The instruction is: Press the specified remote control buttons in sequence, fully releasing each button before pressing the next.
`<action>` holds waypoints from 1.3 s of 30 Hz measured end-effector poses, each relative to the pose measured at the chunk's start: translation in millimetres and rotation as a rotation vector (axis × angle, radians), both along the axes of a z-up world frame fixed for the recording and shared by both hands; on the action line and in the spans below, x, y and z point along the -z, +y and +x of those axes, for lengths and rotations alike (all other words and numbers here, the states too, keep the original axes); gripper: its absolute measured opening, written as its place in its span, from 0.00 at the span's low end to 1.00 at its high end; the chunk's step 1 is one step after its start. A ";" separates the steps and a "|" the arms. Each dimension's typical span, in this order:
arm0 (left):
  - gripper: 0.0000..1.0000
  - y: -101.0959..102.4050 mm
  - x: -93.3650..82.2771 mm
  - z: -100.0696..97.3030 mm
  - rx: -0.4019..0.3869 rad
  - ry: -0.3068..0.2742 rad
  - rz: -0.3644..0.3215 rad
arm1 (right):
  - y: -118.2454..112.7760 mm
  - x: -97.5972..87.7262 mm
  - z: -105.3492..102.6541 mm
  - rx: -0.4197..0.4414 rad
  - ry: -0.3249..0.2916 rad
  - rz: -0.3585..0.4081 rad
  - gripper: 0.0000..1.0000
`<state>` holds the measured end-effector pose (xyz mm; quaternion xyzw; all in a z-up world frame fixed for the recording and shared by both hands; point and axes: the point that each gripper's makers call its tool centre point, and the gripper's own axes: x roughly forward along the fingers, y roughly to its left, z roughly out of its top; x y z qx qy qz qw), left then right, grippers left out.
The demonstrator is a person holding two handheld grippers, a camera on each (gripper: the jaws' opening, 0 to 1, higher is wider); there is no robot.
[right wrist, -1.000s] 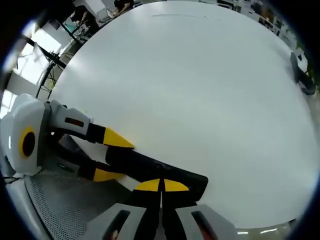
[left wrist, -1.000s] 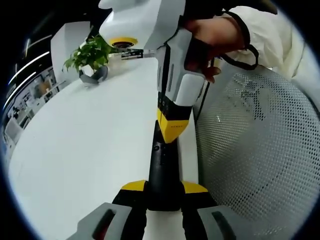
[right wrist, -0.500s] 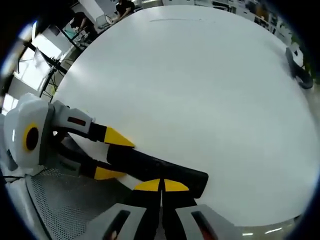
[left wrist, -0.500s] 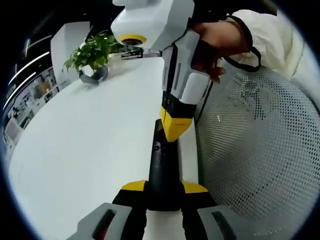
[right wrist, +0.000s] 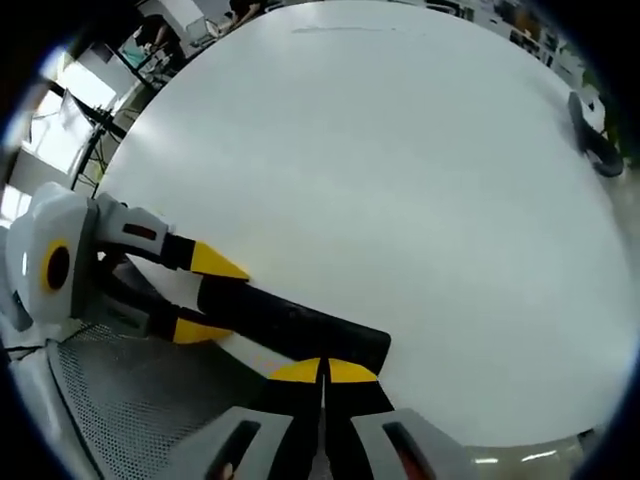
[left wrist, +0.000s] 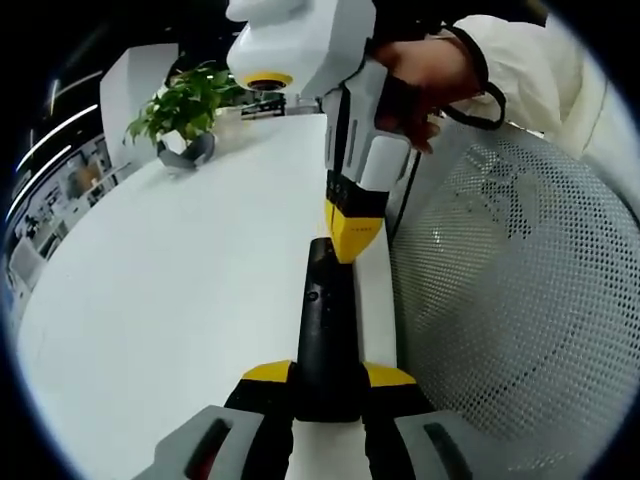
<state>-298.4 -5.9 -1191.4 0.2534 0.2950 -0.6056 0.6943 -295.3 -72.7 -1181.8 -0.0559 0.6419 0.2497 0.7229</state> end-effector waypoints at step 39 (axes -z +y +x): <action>0.25 -0.4 -0.3 -2.0 0.008 0.002 -0.003 | 5.6 4.0 -5.5 -0.032 0.033 -0.043 0.00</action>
